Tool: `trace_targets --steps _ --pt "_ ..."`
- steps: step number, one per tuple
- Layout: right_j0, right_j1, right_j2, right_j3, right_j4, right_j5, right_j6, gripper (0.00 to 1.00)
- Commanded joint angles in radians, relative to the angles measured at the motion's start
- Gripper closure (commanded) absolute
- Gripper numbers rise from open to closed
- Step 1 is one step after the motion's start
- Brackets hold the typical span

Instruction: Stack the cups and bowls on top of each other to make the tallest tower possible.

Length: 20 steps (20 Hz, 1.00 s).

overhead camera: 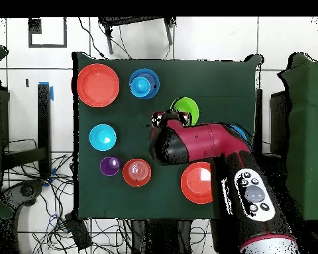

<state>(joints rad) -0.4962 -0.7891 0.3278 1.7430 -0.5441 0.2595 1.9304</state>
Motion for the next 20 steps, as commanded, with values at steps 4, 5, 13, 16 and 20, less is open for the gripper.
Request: trace_targets --steps 4,5,13,16,20 --pt "0.090 0.016 0.009 -0.053 0.029 0.148 0.024 1.00" --pt "0.101 0.017 0.005 -0.063 0.033 0.159 0.026 1.00" --pt "0.121 0.018 0.001 -0.087 0.057 0.188 0.029 1.00" --pt "0.117 0.019 0.006 -0.095 0.068 0.201 0.013 1.00" --pt "0.122 0.034 0.010 -0.123 0.077 0.232 -0.007 1.00"
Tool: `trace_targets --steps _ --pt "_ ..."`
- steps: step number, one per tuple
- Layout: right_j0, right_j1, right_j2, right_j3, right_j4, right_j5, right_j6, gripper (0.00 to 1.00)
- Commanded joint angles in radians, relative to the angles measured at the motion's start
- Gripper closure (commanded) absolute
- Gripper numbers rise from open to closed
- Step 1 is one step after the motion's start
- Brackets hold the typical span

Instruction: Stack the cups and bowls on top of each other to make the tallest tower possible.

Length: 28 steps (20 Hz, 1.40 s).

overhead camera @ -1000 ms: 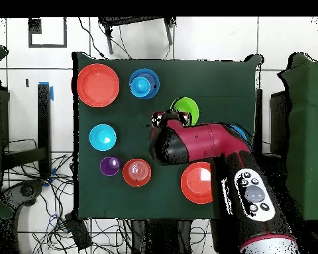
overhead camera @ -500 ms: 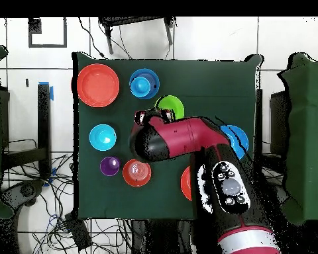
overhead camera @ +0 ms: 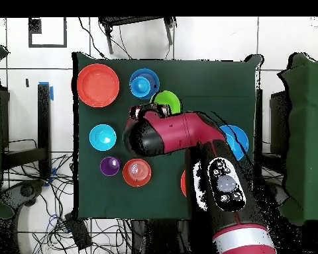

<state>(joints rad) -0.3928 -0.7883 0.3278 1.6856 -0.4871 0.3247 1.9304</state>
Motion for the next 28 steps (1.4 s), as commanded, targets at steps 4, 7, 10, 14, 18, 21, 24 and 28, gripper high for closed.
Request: trace_targets --steps 4,7,10,14,18,21,24,28 --pt "0.016 0.020 0.023 -0.081 0.036 0.197 -0.026 1.00" --pt "0.022 0.023 0.022 -0.099 0.041 0.220 -0.032 1.00" --pt "0.035 0.027 0.016 -0.114 0.043 0.234 -0.024 1.00" --pt "0.054 0.036 0.011 -0.139 0.041 0.258 -0.009 1.00" --pt "0.078 0.045 0.001 -0.159 0.036 0.265 0.014 1.00" --pt "0.106 0.058 -0.019 -0.181 0.026 0.266 0.040 1.00" --pt "0.120 0.064 -0.032 -0.193 0.026 0.271 0.045 1.00" --pt "0.131 0.081 -0.038 -0.232 0.034 0.298 0.041 1.00"
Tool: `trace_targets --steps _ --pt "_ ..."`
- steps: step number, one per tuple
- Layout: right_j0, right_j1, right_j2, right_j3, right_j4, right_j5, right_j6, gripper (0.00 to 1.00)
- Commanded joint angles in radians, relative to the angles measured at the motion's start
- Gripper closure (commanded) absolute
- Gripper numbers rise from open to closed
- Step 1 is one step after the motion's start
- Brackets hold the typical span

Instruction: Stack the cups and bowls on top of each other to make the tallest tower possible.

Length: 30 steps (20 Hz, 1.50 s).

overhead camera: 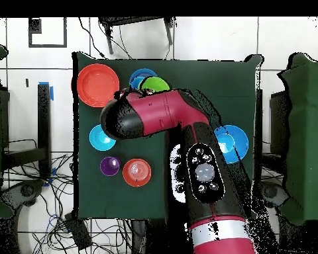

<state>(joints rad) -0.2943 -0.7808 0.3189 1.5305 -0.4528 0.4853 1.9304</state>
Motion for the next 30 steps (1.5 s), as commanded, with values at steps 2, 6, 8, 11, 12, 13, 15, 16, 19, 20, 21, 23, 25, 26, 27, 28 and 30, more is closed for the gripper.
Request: trace_targets --steps 2,6,8,11,12,13,15,16,19,20,21,23,25,26,27,28,30 --pt "0.033 0.086 -0.029 -0.085 0.005 0.133 0.044 1.00" --pt "0.045 0.087 -0.038 -0.084 0.012 0.133 0.057 1.00" --pt "0.052 0.090 -0.042 -0.089 0.017 0.143 0.061 1.00" --pt "0.063 0.096 -0.053 -0.084 0.014 0.121 0.079 1.00" --pt "0.064 0.100 -0.054 -0.092 0.015 0.122 0.078 1.00" --pt "0.066 0.106 -0.056 -0.095 0.014 0.117 0.079 1.00" --pt "0.068 0.114 -0.059 -0.098 0.014 0.110 0.079 1.00" --pt "0.071 0.117 -0.061 -0.103 0.014 0.110 0.078 1.00" --pt "0.072 0.123 -0.063 -0.114 0.019 0.116 0.072 1.00" --pt "0.073 0.124 -0.064 -0.115 0.019 0.116 0.071 1.00" --pt "0.074 0.125 -0.065 -0.116 0.020 0.117 0.070 1.00" --pt "0.076 0.125 -0.068 -0.118 0.021 0.117 0.069 1.00" --pt "0.077 0.130 -0.068 -0.131 0.024 0.126 0.062 1.00" --pt "0.077 0.134 -0.068 -0.134 0.026 0.125 0.061 1.00" --pt "0.078 0.136 -0.069 -0.135 0.027 0.124 0.061 1.00" --pt "0.080 0.139 -0.071 -0.135 0.027 0.119 0.063 1.00" --pt "0.085 0.143 -0.078 -0.133 0.023 0.102 0.072 1.00"
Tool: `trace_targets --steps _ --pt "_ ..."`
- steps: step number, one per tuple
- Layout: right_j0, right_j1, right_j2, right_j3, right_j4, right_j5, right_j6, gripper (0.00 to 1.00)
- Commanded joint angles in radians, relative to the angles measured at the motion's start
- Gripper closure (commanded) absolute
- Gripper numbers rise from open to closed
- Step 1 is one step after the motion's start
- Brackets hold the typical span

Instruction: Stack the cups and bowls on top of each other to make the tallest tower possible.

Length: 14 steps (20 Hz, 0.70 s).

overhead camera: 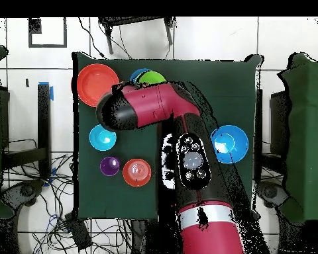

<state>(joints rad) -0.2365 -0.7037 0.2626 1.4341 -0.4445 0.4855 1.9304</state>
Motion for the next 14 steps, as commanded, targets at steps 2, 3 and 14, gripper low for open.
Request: trace_targets --steps 2,3,14 --pt "0.031 0.072 -0.027 -0.034 0.012 0.087 0.078 1.00" --pt "0.033 0.075 -0.029 -0.034 0.012 0.082 0.080 1.00" --pt "0.042 0.086 -0.037 -0.040 0.018 0.072 0.082 1.00"
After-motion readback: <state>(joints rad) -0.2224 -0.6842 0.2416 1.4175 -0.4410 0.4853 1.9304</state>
